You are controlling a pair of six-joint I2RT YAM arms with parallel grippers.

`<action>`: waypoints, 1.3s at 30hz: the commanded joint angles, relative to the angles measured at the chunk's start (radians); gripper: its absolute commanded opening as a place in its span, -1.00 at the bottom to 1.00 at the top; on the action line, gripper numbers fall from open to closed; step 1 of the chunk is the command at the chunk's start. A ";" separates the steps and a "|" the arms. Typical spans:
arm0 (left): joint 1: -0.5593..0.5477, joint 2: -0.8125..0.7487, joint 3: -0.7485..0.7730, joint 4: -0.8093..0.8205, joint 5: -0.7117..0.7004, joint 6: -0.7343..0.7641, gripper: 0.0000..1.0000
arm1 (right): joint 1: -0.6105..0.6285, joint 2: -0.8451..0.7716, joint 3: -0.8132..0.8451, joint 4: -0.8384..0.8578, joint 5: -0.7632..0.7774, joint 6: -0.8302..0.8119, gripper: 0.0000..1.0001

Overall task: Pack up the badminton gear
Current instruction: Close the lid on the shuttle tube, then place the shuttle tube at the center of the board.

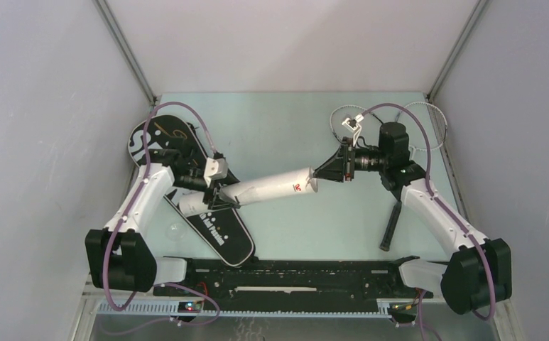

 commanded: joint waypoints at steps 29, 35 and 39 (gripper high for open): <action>-0.419 0.402 0.307 0.509 -0.489 -0.568 -0.24 | -0.241 -0.208 0.187 -0.675 0.203 -0.541 0.33; -0.523 0.589 0.458 0.531 -0.555 -0.614 -0.23 | -0.346 -0.220 0.167 -0.733 0.168 -0.570 0.32; -0.565 0.669 0.520 0.533 -0.570 -0.636 -0.17 | -0.400 -0.225 0.135 -0.741 0.138 -0.581 0.32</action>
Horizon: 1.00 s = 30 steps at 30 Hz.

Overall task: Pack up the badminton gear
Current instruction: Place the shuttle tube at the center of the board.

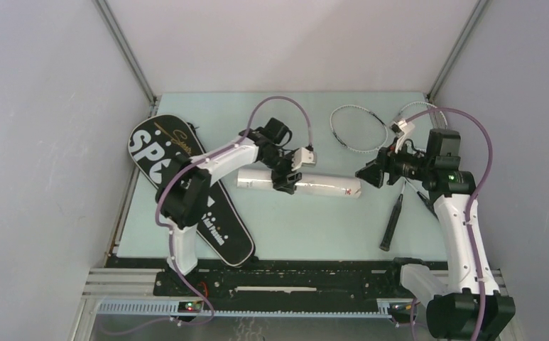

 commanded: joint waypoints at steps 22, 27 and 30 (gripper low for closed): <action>-0.078 0.060 0.014 0.103 -0.132 -0.070 0.77 | -0.090 0.000 -0.058 -0.027 -0.015 -0.081 0.27; -0.076 -0.009 -0.015 0.126 -0.162 -0.072 1.00 | -0.082 0.005 -0.059 -0.020 0.039 -0.105 0.27; -0.053 -0.100 -0.062 0.152 -0.155 -0.088 1.00 | -0.025 0.008 -0.058 -0.016 0.124 -0.152 0.32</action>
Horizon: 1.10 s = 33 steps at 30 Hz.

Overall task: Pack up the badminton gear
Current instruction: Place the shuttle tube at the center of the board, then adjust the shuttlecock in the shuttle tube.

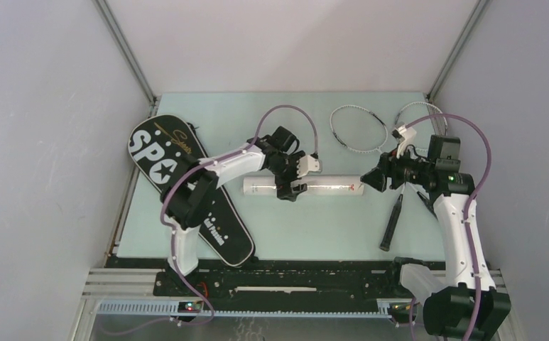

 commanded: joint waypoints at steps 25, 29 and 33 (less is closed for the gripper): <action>0.624 -0.877 -0.578 -0.115 -0.021 -0.094 1.00 | 0.785 0.622 0.242 0.134 0.814 -0.499 0.78; 0.655 -0.884 -0.591 -0.084 -0.047 -0.167 1.00 | 0.817 0.741 0.328 0.086 0.825 -0.539 0.78; 0.660 -0.873 -0.593 -0.022 -0.079 -0.267 1.00 | 0.831 0.832 0.371 0.076 0.817 -0.548 0.74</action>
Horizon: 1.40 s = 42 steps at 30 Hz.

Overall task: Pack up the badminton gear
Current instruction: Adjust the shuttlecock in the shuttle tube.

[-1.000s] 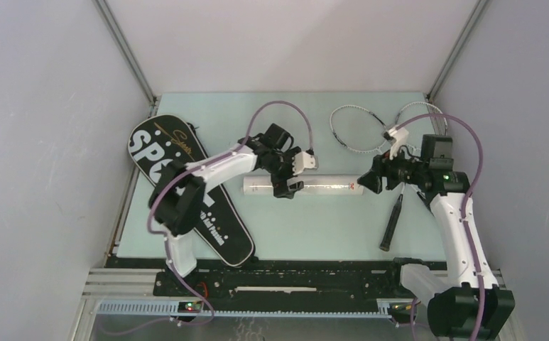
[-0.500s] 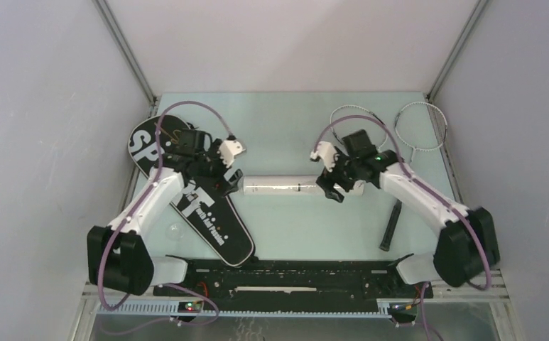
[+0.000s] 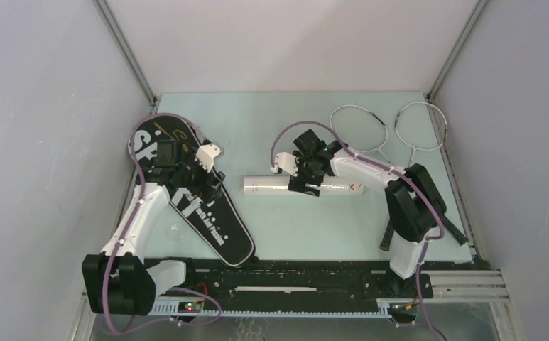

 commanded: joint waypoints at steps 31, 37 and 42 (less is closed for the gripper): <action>-0.084 0.438 0.162 0.288 0.151 -0.680 0.92 | -0.019 -0.039 -0.139 0.198 -0.058 0.177 -0.17; -0.084 0.490 0.161 0.346 0.231 -0.677 0.92 | -0.030 -0.029 -0.140 0.190 -0.066 0.178 -0.24; -0.084 0.532 0.171 0.385 0.307 -0.679 0.96 | -0.041 -0.035 -0.150 0.190 -0.075 0.178 -0.27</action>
